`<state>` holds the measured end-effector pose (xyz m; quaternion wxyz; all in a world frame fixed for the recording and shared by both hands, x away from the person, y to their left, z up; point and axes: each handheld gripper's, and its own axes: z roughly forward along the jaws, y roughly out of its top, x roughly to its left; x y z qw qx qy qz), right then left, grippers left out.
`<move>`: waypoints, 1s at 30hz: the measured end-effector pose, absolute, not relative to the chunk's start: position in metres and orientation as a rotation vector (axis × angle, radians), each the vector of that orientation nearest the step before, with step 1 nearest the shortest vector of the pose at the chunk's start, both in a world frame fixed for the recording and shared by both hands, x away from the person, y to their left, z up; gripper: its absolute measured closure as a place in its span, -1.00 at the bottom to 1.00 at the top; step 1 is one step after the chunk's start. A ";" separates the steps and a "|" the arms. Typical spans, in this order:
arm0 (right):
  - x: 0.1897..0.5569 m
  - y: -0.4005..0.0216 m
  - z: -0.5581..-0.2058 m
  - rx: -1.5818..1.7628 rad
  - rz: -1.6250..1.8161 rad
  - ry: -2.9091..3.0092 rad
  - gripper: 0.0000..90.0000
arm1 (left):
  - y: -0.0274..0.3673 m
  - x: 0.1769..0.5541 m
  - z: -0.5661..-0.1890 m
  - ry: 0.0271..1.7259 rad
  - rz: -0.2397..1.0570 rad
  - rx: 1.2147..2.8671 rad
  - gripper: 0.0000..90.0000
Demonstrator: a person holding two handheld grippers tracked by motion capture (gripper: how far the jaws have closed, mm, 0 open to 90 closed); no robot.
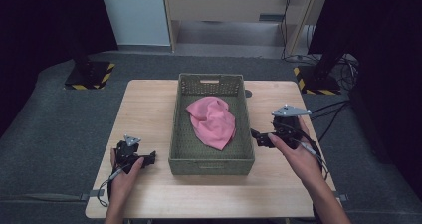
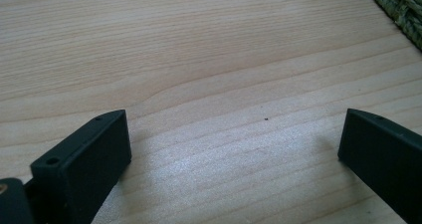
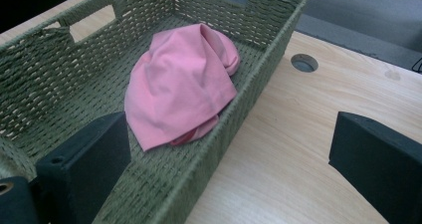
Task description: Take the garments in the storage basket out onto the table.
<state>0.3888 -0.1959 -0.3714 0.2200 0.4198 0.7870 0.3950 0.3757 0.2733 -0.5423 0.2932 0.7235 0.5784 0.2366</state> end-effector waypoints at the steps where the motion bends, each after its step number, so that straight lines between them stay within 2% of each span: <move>1: 0.391 -0.194 -0.371 1.163 1.096 2.177 -0.94 | 0.273 0.376 -0.542 1.541 0.630 1.927 -1.00; 18: 0.413 -0.146 -0.353 1.104 1.135 2.214 -0.94 | 0.273 0.376 -0.542 1.540 0.629 1.928 -1.00; 30: 0.430 -0.117 -0.357 1.090 1.127 2.252 -0.92 | 0.273 0.376 -0.542 1.540 0.629 1.928 -1.00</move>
